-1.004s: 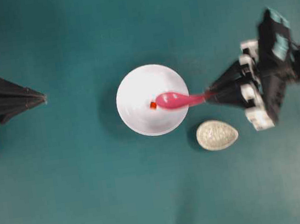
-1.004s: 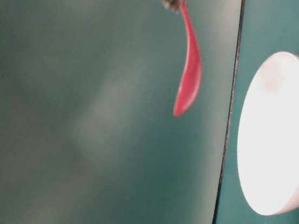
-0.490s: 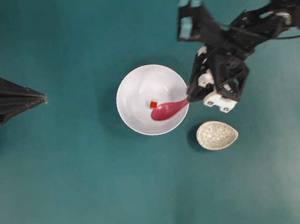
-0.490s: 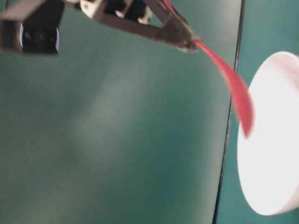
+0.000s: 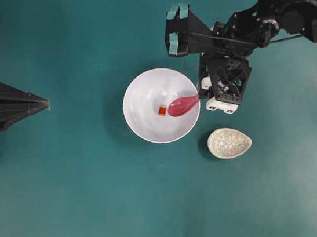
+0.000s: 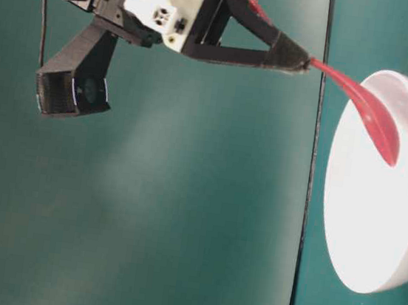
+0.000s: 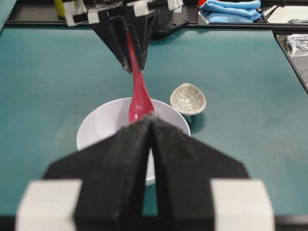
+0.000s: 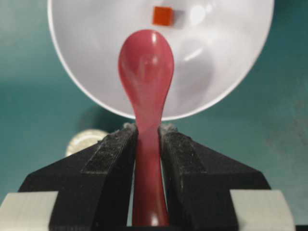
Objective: Grip the spoon and scoop the red block from the bowl with right arm.
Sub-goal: 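Lower the spoon into the bowl and push it under the red cube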
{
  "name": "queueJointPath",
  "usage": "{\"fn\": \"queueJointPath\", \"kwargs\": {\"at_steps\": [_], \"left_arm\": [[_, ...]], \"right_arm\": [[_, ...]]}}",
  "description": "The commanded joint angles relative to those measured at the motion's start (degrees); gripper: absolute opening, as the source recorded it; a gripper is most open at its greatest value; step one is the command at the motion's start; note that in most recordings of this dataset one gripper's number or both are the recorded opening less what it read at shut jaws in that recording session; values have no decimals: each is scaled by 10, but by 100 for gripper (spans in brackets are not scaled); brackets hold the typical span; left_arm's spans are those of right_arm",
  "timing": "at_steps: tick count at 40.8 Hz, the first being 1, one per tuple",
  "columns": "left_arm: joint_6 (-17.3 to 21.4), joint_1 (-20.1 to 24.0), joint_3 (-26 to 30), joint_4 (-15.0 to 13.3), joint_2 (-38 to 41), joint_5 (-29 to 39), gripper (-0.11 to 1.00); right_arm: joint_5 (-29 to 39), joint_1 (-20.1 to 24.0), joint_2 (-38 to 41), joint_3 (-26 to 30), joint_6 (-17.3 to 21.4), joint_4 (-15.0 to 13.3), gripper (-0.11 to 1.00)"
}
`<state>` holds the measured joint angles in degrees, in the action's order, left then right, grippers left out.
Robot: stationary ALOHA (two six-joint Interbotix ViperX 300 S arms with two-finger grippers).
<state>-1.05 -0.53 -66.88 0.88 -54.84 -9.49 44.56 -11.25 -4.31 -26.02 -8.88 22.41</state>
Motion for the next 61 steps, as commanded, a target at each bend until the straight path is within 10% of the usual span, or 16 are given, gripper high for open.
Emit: {"fn": "queueJointPath", "kwargs": {"at_steps": [1,61], "left_arm": [[0,-2,14,1,4,-3,0],[3,-2,11,2,4,23,0]], "right_arm": [[-2,-2,-4,17,-3,-4,24],[-48,11,86,68,7,-43,24]]}}
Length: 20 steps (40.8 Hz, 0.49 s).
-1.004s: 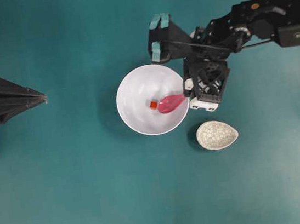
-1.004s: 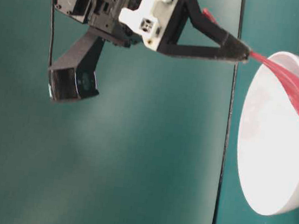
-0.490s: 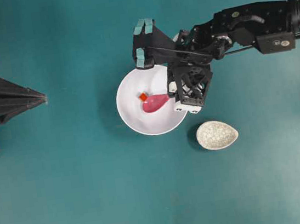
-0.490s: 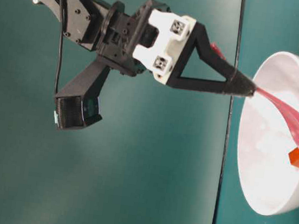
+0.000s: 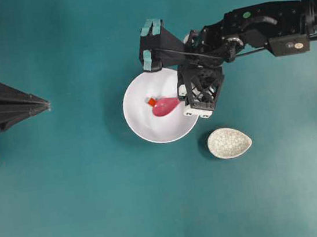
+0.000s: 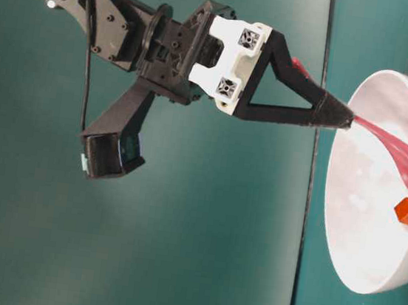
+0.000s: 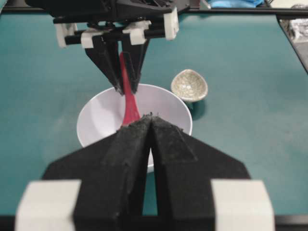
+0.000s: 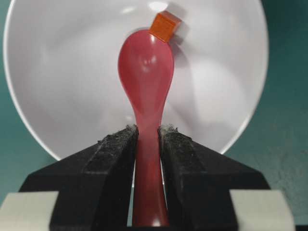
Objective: Grip the spoon and scoop the red block from the bowl with right arm.
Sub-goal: 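Lower the spoon into the bowl and push it under the red cube, then raise the spoon with the red cube up out of the bowl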
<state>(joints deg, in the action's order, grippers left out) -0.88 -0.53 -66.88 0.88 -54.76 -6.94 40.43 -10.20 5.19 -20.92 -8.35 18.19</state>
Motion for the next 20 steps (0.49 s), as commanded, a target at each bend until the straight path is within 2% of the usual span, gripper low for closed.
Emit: {"fn": "queueJointPath", "kwargs": {"at_steps": [1,20], "left_arm": [[1,-2,11,2,4,-2,0],[2,-2,10,3,4,-2,0]], "right_arm": [[-10,0,-9,18,2,-1,24],[-63,-7,-9,17,7,1,24]]}}
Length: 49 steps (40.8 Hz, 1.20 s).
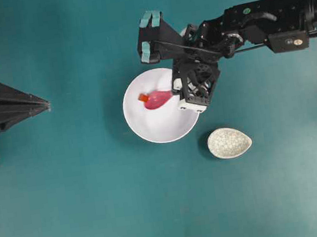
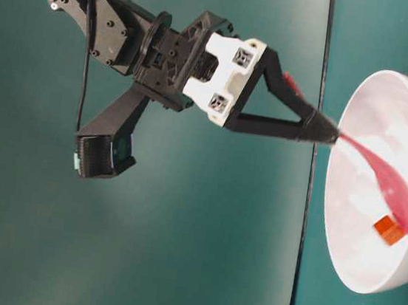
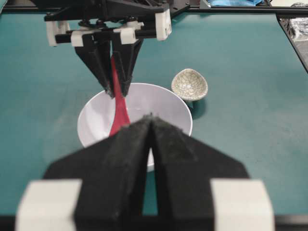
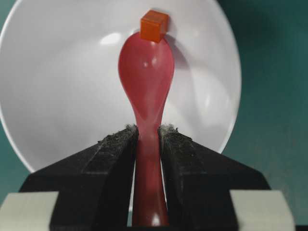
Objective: Grip the spoon and scoop the red block from the bowl with right arm.
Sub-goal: 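Raise the spoon with the red cube up out of the bowl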
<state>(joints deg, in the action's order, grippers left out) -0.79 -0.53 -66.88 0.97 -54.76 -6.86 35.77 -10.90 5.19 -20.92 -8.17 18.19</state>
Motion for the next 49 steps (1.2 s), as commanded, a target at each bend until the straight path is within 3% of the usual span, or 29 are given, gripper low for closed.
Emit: {"fn": "queueJointPath", "kwargs": {"at_steps": [1,15,26,39,49], "left_arm": [[1,-2,10,3,4,-3,0],[1,-2,7,3,3,-3,0],[1,-1,7,3,4,-3,0],[1,-2,4,3,3,-3,0],[1,-2,4,3,3,-3,0]], "right_arm": [[-22,0,-9,17,8,1,24],[-68,3,-14,8,53,3,24],[-119,20,-47,-40,81,5,24],[-231,43,-132,-109,108,6,24],[-243,44,-221,-120,98,-4,24]]}}
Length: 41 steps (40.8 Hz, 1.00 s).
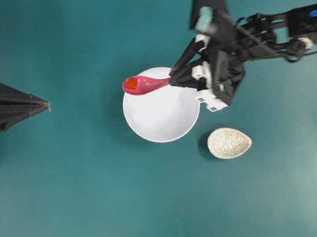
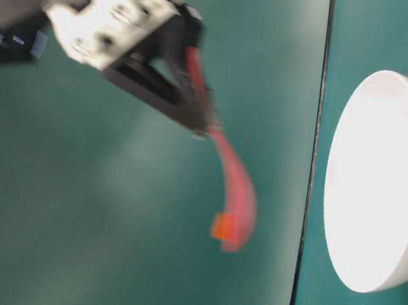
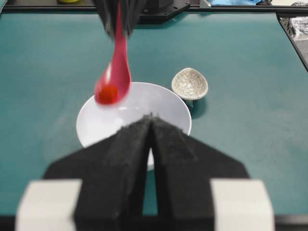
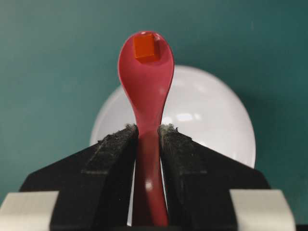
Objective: Grip the spoon and scoop the red block from the bowl with right arm.
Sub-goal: 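Raise the spoon with the red cube up out of the bowl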
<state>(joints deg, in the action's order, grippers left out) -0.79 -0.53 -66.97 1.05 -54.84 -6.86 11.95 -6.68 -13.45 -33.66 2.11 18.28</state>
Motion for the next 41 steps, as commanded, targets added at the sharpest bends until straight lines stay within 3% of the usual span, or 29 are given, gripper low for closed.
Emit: {"fn": "queueJointPath", "kwargs": {"at_steps": [1,12,41], "left_arm": [[1,-2,5,2,4,-3,0],[-9,-2,6,2,4,23,0],[1,-1,6,2,2,41,0]], "right_arm": [[-4,3,-41,7,-4,-9,24],[26,4,-103,0,-1,-54,24],[31,4,-109,-6,0,-62,24]]}}
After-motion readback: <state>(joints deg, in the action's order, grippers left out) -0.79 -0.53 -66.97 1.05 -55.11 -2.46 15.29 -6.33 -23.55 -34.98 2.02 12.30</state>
